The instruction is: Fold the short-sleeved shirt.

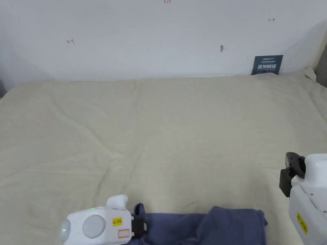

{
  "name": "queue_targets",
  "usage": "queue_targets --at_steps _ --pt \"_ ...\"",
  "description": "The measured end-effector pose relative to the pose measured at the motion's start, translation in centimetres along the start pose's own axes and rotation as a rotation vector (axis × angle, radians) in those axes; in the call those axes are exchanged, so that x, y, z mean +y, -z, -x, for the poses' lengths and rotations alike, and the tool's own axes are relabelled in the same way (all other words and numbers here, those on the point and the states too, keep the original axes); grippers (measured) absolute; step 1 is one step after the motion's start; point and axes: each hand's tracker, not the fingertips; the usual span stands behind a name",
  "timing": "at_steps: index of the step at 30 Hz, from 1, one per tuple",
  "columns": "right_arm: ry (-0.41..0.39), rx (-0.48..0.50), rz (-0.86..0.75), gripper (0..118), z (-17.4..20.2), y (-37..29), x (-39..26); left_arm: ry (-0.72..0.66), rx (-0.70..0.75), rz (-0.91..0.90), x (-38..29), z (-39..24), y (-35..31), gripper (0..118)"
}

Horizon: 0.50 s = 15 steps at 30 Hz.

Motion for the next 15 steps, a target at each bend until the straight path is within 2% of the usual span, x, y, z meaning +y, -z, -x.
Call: queue_targets --at_steps 2,3,4,6,7,15 --pt "-0.007 -0.009 0.009 0 -0.4 -0.1 -0.2 -0.024 -0.008 0.022 -0.3 -0.5 1.5 7" --pt "-0.011 -0.018 0.012 0 -0.6 -0.1 -0.4 -0.023 -0.003 0.025 -0.6 -0.9 2.1 12" --pt "-0.011 -0.022 0.017 0 -0.8 -0.1 -0.5 -0.018 0.003 0.026 -0.9 -1.1 2.4 36" --pt "-0.005 -0.026 0.023 0 -1.3 -0.2 -0.6 -0.005 -0.022 0.039 -1.0 -1.4 2.5 99" --pt "-0.005 -0.029 0.023 0 -1.4 -0.3 -0.6 -0.006 -0.029 0.045 -1.0 -1.5 2.5 117" --pt "0.005 -0.044 0.012 0 -1.6 -0.4 -0.1 -0.034 -0.078 -0.169 -0.2 0.0 -4.4 117"
